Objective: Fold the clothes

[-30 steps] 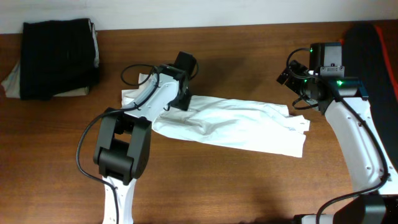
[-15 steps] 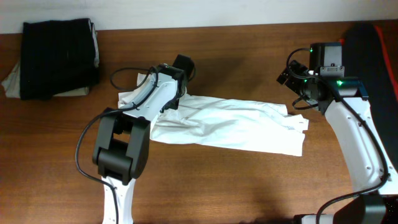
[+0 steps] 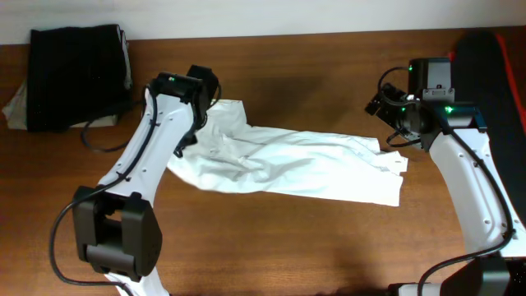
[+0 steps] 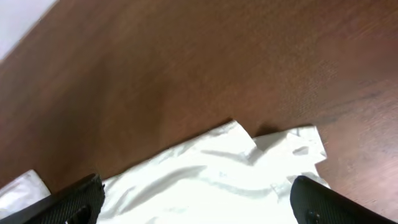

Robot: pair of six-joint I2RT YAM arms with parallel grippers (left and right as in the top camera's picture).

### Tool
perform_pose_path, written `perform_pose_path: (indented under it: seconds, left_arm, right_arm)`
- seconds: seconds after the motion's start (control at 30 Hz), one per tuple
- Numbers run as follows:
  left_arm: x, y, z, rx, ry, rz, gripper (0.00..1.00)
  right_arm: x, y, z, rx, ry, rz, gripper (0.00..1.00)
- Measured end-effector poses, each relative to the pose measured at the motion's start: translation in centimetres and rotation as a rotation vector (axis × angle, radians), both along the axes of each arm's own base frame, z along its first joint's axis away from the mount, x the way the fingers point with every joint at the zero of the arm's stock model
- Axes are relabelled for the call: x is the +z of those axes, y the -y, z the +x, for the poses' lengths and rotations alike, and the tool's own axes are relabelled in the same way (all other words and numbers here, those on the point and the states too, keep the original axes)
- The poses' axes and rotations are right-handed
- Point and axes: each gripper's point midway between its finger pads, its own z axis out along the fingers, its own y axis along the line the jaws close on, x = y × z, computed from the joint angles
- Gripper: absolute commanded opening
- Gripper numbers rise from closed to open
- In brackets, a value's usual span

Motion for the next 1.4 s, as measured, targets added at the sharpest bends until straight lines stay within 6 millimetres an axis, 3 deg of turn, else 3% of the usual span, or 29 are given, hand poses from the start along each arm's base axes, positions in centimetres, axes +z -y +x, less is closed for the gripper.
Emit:
perform_pose_path:
  seconds: [0.13, 0.17, 0.2, 0.23, 0.3, 0.33, 0.37, 0.47, 0.53, 0.63, 0.73, 0.83, 0.93, 1.03, 1.17, 1.2, 1.3, 1.33, 1.4]
  left_arm:
    - [-3.3, -0.4, -2.7, 0.063, -0.075, 0.004, 0.19]
    - [-4.6, -0.4, -3.5, 0.084, -0.087, -0.004, 0.22]
    - [-5.8, -0.2, -3.9, 0.097, -0.092, -0.019, 0.34]
    - [-6.8, 0.0, -4.1, 0.107, -0.084, -0.035, 0.39]
    - [-8.8, 0.6, -4.6, 0.129, -0.078, -0.083, 0.41]
    - [-9.4, 0.8, -4.6, 0.133, -0.073, -0.1, 0.66]
    - [-10.0, 1.2, -4.4, 0.139, -0.057, -0.129, 0.99]
    - [-10.6, 2.0, -3.1, 0.139, -0.004, -0.176, 0.99]
    - [-10.8, 2.7, -1.6, 0.113, 0.05, -0.213, 0.99]
    - [-11.2, 4.2, 0.8, 0.047, 0.114, -0.29, 0.99]
    - [-11.3, 5.0, 1.8, 0.012, 0.133, -0.331, 0.99]
    - [-10.8, 6.6, 5.0, -0.119, 0.219, -0.39, 0.99]
    - [-9.2, 9.9, 9.1, -0.273, 0.34, -0.519, 0.99]
    - [-8.2, 11.4, 10.5, -0.337, 0.393, -0.58, 0.98]
    - [-8.0, 11.8, 11.9, -0.35, 0.446, -0.585, 0.95]
    - [-8.5, 11.8, 12.2, -0.348, 0.452, -0.581, 0.89]
    - [-10.1, 11.5, 12.8, -0.342, 0.446, -0.57, 0.89]
    - [-10.6, 11.5, 12.9, -0.34, 0.442, -0.566, 0.83]
    - [-10.8, 11.1, 13.0, -0.331, 0.445, -0.551, 0.81]
  right_arm:
    - [-1.0, 0.2, -1.8, 0.038, -0.085, -0.02, 0.99]
    - [-1.2, 0.7, -2.3, 0.032, -0.109, -0.029, 0.99]
    - [-1.3, 1.1, -2.6, 0.023, -0.121, -0.035, 0.99]
    - [-1.5, 1.7, -2.9, 0.011, -0.134, -0.038, 0.99]
    - [-1.6, 2.6, -3.5, -0.011, -0.157, -0.043, 0.99]
    - [-1.8, 2.9, -3.8, -0.018, -0.169, -0.042, 0.99]
    - [-1.8, 3.1, -4.0, -0.019, -0.178, -0.045, 0.99]
    - [-2.6, 3.0, -4.3, -0.014, -0.199, -0.041, 0.98]
    - [-4.1, 2.9, -4.5, -0.006, -0.244, -0.035, 0.94]
    - [-7.0, 2.0, -4.6, 0.04, -0.328, 0.011, 0.89]
    - [-10.1, 0.3, -4.8, 0.116, -0.415, 0.097, 0.89]
    - [-12.5, -0.8, -4.9, 0.154, -0.468, 0.161, 0.89]
    - [-13.2, -1.1, -4.7, 0.163, -0.474, 0.184, 0.9]
    - [-13.2, -1.2, -4.5, 0.165, -0.468, 0.187, 0.9]
    - [-13.2, -1.3, -4.5, 0.168, -0.468, 0.186, 0.91]
    - [-13.2, -1.4, -4.5, 0.171, -0.468, 0.186, 0.9]
    - [-13.2, -2.4, -4.5, 0.199, -0.471, 0.182, 0.91]
    - [-13.3, -3.0, -4.6, 0.218, -0.474, 0.178, 0.91]
    - [-13.3, -3.9, -4.6, 0.244, -0.476, 0.172, 0.91]
